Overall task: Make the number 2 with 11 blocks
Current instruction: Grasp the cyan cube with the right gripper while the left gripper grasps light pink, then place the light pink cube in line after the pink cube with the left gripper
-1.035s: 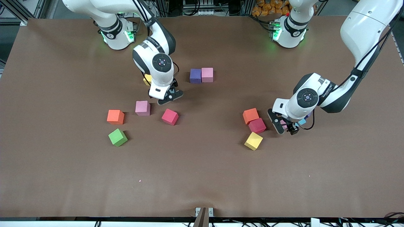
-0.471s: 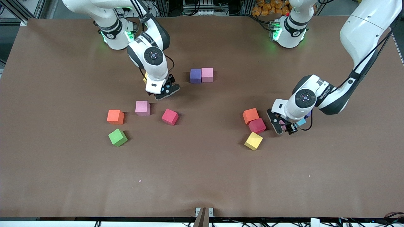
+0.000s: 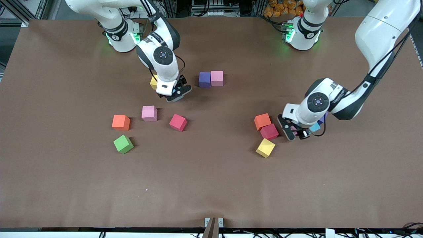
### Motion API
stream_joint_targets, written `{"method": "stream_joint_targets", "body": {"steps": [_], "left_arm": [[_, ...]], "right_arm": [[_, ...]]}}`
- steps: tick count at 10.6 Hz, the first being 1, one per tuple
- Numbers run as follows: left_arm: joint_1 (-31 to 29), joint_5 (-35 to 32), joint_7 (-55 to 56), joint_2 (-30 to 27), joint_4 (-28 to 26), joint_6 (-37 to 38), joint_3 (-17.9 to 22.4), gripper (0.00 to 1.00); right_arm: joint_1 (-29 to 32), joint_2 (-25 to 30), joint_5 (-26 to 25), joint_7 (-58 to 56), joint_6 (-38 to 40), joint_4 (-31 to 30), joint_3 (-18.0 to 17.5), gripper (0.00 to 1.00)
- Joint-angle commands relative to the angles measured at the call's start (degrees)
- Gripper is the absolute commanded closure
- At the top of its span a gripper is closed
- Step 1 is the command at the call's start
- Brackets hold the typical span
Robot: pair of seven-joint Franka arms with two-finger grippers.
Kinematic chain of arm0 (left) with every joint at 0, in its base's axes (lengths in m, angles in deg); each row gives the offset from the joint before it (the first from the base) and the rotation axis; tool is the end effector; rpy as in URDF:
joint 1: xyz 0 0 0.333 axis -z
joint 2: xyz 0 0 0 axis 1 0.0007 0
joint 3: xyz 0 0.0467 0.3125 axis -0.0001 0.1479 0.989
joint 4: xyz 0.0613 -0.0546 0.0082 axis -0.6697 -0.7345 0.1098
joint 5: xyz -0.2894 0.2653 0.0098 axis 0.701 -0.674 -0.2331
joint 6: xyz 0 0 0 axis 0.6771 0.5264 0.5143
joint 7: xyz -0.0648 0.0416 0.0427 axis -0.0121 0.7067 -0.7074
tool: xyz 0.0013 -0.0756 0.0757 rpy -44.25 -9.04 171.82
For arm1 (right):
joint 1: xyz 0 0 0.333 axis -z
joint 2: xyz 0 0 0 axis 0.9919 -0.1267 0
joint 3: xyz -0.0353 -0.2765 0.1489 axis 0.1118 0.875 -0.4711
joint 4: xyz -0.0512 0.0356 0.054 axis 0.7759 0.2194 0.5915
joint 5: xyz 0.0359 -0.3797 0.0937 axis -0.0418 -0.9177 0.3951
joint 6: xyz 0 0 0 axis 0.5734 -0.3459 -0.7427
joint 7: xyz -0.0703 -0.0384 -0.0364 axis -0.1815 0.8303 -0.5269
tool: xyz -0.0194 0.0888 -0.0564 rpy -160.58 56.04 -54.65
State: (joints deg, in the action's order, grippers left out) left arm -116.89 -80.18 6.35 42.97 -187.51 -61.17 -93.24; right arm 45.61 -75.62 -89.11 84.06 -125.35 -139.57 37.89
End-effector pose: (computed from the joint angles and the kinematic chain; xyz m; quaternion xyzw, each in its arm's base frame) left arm 0.5594 -0.1669 0.2145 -0.8236 0.5648 0.0302 0.0414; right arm 0.3830 0.3380 0.2289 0.9569 0.2859 -0.0420 0.0284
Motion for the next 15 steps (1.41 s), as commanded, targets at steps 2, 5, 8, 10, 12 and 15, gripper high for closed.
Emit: {"method": "stream_joint_targets", "body": {"steps": [2, 5, 8, 10, 12, 15], "left_arm": [[-0.8, 1.4, 3.7, -6.1, -3.1, 5.4, -7.2, 0.54], [-1.6, 2.2, 6.2, -6.9, -3.1, 10.9, -15.5, 0.54], [-0.8, 2.2, 12.7, -6.1, -3.3, 14.6, -22.6, 0.54], [2.7, 2.2, 14.2, -6.1, -3.9, 14.8, -23.8, 0.54], [7.7, 2.1, 14.5, -4.9, -3.5, 14.7, -23.7, 0.54], [12.6, 1.4, 16.3, -3.6, -3.8, 14.5, -23.2, 0.53]], "right_arm": [[-0.1, 0.4, 1.2, -1.4, -3.6, -3.1, 0.0, 0.00], [-0.1, -3.1, 1.2, -1.3, -10.6, -4.6, 0.0, 0.00], [0.0, -3.2, 1.1, -1.3, -10.6, -4.5, 0.0, 0.00], [0.2, -2.6, 1.2, -0.9, -10.6, -4.5, 0.0, 0.62], [0.8, -0.3, 1.2, 0.0, -9.3, -4.4, 0.0, 0.72], [2.6, 3.3, 1.3, 1.5, -6.1, -3.6, 0.2, 0.72]]}}
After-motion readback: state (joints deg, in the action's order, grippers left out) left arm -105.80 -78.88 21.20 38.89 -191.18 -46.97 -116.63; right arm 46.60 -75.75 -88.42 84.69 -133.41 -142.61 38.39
